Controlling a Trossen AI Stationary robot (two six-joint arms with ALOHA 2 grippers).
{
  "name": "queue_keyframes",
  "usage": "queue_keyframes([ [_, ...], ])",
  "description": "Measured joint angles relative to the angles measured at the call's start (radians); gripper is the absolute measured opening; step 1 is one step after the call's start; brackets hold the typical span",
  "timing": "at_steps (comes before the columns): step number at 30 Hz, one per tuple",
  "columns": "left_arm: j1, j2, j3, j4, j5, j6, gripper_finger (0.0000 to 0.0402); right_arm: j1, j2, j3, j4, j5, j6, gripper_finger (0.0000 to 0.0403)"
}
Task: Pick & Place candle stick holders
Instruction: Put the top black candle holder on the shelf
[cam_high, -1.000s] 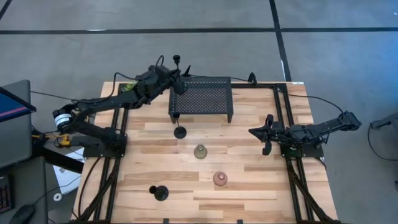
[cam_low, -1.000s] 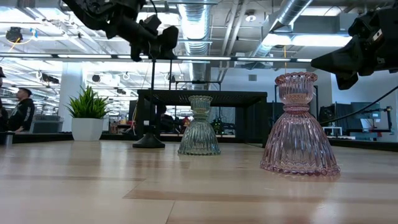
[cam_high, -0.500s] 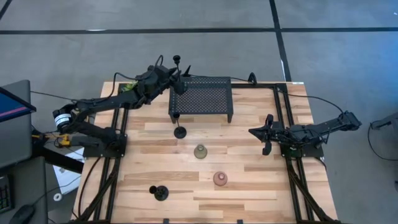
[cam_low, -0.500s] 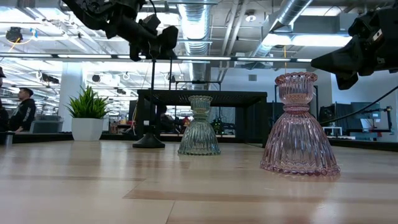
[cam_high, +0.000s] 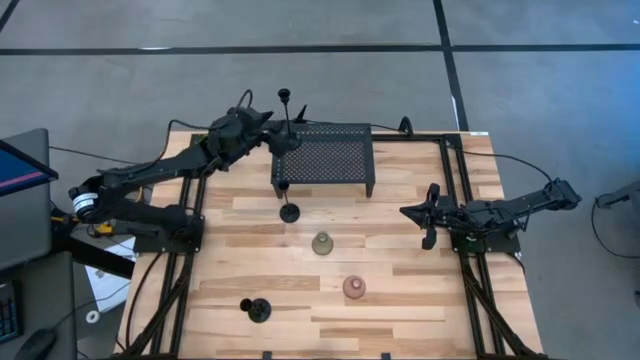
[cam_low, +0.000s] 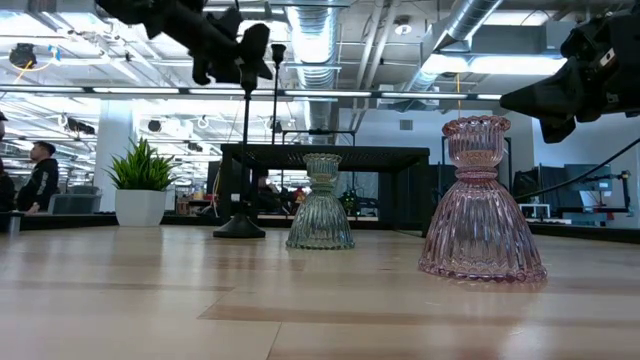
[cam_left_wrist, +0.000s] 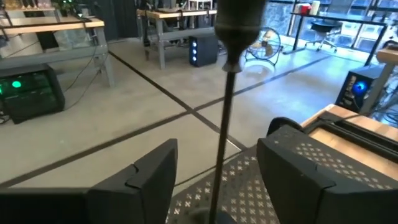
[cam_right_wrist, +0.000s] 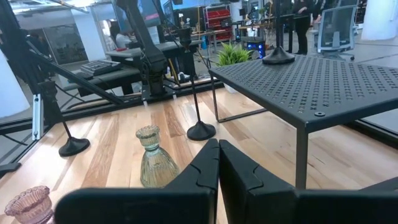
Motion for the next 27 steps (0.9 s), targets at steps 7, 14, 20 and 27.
queue_keyframes([
  [7, -0.036, -0.154, 0.000, -0.155, 0.041, 0.024, 0.0218, 0.000, 0.000, 0.000, 0.000, 0.000, 0.000, 0.0000],
  [14, -0.082, -0.290, 0.000, -0.310, 0.214, 0.079, 0.0170, 0.000, 0.000, 0.000, 0.000, 0.000, 0.000, 0.0000],
  [20, -0.118, -0.369, 0.000, -0.416, 0.394, 0.129, 0.0117, 0.000, 0.000, 0.000, 0.000, 0.000, 0.000, 0.0000],
  [27, -0.161, -0.411, 0.000, -0.564, 0.577, 0.129, 0.0066, 0.001, 0.000, 0.000, 0.000, -0.001, 0.001, 0.0000],
])
